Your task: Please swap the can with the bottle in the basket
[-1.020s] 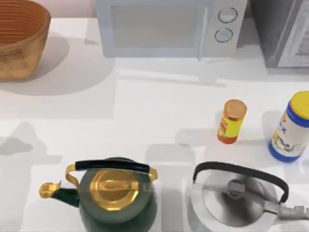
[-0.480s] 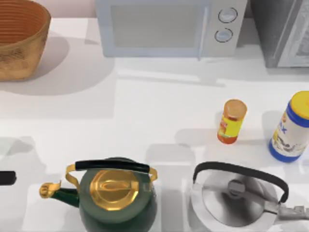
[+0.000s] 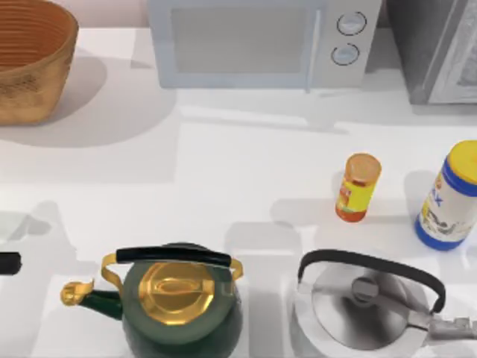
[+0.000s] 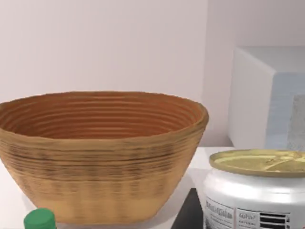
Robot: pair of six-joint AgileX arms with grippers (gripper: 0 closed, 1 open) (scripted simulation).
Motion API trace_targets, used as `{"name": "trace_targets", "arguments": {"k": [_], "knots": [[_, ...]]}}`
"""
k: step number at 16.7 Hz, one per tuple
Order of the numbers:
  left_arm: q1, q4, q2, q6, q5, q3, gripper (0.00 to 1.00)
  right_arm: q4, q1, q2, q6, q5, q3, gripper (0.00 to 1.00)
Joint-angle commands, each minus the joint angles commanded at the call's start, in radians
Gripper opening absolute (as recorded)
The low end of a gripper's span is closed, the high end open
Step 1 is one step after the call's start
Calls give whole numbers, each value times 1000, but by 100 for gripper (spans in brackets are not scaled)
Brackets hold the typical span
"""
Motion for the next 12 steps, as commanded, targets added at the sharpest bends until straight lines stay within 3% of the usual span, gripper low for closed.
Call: {"name": "trace_targets", "arguments": {"k": [12], "knots": [[-97,483,694,-15,323,373,0,0,0,0,0,0,0,100]]}}
